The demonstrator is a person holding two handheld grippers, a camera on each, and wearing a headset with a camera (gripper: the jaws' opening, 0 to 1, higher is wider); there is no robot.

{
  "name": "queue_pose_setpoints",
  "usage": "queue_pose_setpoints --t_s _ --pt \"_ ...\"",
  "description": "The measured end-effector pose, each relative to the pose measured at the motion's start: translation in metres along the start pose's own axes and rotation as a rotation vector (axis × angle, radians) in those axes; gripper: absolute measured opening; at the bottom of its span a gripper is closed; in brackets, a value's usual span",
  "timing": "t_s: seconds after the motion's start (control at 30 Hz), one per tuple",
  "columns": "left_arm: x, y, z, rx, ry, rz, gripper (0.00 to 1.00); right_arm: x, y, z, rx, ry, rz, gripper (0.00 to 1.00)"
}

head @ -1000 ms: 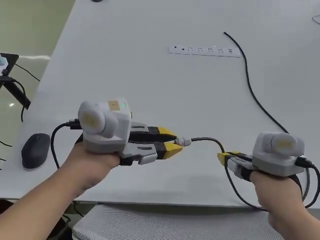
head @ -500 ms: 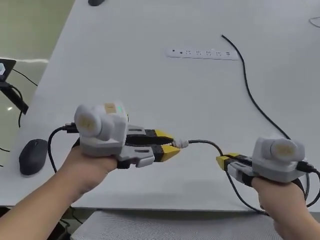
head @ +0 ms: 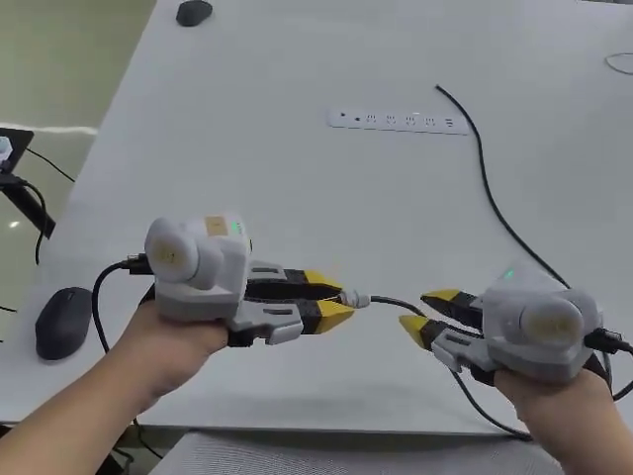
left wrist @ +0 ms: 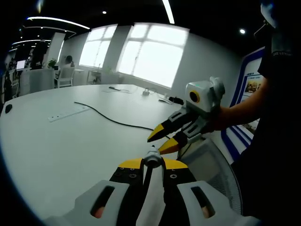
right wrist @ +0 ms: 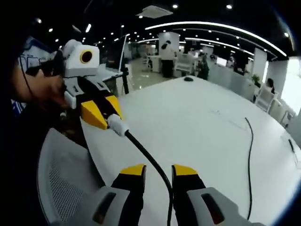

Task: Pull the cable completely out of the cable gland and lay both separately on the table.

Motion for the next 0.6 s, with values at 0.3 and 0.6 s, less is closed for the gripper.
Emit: queue_pose_setpoints --t_s 0.3,0.6 --pt "0.002 0.0 0.003 0.007 0.007 0.004 0.15 -0.01 0.024 -0.024 0.211 -0.024 -0.036 0.08" --pt "0.003 -0.002 0.004 0.001 0.003 0.01 0.15 -0.014 0.025 -0.028 0.247 -0.021 -0.036 0.02"
Point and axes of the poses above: the centre of the closed fingertips' face, and the gripper's own axes: x roughly backward along the fingers, y roughly to its left, z roughly out of its underside, the point moved 5 cm from there along x, roughly backward along the fingers, and after that the axes turned 10 degrees about x, right-handed, at the moved point
